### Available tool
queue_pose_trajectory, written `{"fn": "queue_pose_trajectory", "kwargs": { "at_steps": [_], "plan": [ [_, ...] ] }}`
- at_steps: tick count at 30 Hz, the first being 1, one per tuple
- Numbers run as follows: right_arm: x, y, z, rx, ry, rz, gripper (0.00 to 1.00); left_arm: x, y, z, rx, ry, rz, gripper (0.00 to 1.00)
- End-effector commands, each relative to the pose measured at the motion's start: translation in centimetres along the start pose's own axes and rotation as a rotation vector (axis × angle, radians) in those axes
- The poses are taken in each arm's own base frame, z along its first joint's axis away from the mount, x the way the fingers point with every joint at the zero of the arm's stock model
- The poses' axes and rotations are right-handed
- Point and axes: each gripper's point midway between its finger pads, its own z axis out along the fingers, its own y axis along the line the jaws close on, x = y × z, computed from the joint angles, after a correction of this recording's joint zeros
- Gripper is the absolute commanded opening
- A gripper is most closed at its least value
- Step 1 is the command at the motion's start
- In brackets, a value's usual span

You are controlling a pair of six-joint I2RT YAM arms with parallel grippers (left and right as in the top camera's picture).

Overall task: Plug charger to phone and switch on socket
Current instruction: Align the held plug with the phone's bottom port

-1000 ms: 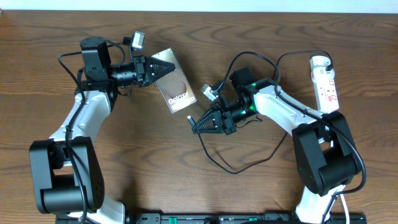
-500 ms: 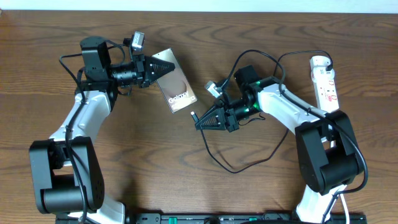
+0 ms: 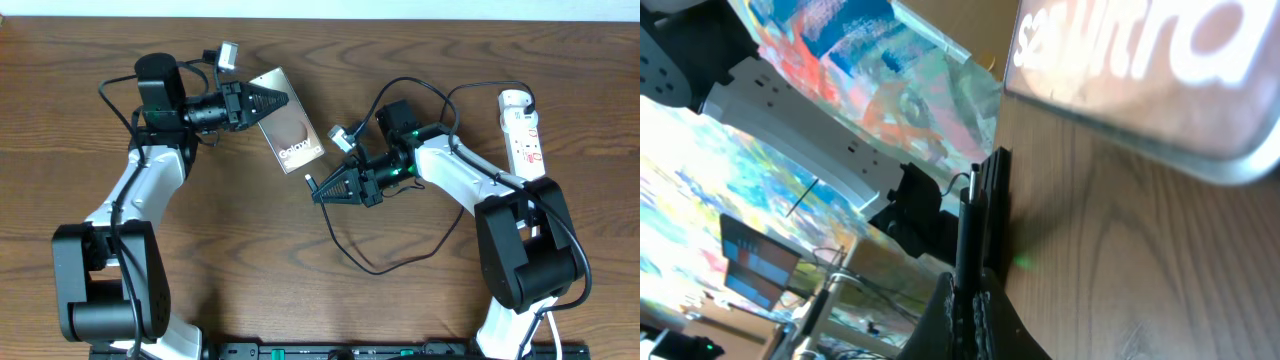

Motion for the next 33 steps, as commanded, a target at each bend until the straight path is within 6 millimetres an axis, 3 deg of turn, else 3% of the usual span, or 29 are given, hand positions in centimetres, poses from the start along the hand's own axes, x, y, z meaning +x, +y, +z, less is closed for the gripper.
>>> {"fn": "queue_pose_trajectory", "kwargs": {
  "at_steps": [1,15,20,25,33],
  "plan": [
    [-0.7,0.4,-0.1,-0.024,-0.017,-0.012,0.01,-0.5,-0.4,-0.1,0.003,-0.008,0.016,0.07],
    [-2.3,-0.5,-0.1,-0.023,-0.019,-0.070,0.01,-2.4,0.4,-3.6,-0.022,-0.085,0.022,0.07],
    [-2.0,-2.3,0.1,-0.026,-0.016,0.007,0.01,-3.0,0.7,-5.2,-0.028,-0.113,0.030,0.07],
    [-1.7,-3.4,1.4,-0.045,0.011,0.053,0.01,-3.7,0.8,-6.6,-0.035,-0.142,0.047,0.08],
    [-2.4,-2.2,4.4,-0.093,0.064,-0.046,0.01,-4.2,0.2,-9.7,-0.014,-0.159,0.116,0.07]
  ]
}}
